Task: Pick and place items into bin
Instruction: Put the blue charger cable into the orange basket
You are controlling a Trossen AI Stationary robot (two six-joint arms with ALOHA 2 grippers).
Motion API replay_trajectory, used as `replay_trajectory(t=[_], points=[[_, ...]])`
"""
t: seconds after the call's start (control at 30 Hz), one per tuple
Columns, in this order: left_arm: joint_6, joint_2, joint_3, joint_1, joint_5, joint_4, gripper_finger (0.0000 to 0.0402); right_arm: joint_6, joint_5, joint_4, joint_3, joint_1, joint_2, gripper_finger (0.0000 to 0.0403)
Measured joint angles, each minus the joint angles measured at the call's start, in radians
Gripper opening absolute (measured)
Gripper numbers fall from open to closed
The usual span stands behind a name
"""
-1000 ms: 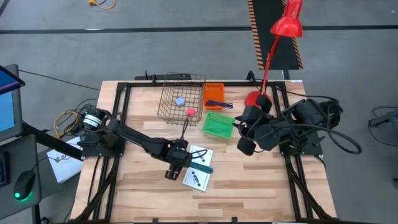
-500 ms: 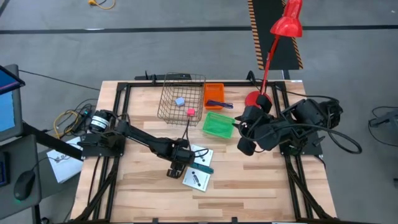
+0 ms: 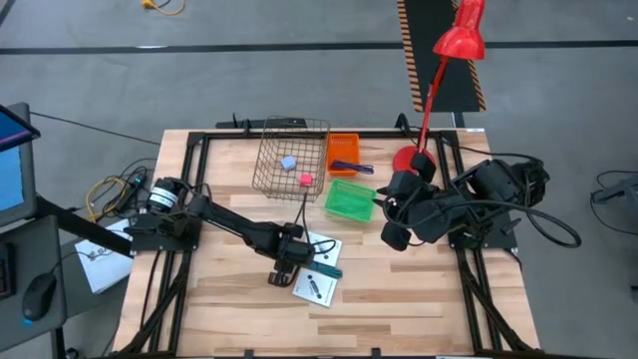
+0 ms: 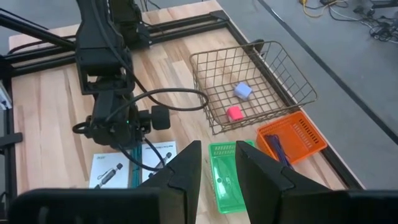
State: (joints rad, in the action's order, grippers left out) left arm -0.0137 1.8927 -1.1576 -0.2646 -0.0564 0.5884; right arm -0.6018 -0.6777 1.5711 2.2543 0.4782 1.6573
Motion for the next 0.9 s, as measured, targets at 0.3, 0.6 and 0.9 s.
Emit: replay_trajectory(t=[0.3,0.6,0.9], points=[[0.0,-0.002,-0.006,-0.006,0.028,0.006,0.0022,0.008,0.0,0.0,0.0,0.0,0.0,0.0091],[-0.01,-0.01,-0.009,-0.04,0.025,0.09,0.0013,0.011,0.0,0.0,0.0,0.0,0.0,0.0091],[-0.028,-0.082,-0.094,-0.067,-0.116,0.299,0.0011,0.053,0.075,0.0,0.0,-0.002,0.0,0.0091]])
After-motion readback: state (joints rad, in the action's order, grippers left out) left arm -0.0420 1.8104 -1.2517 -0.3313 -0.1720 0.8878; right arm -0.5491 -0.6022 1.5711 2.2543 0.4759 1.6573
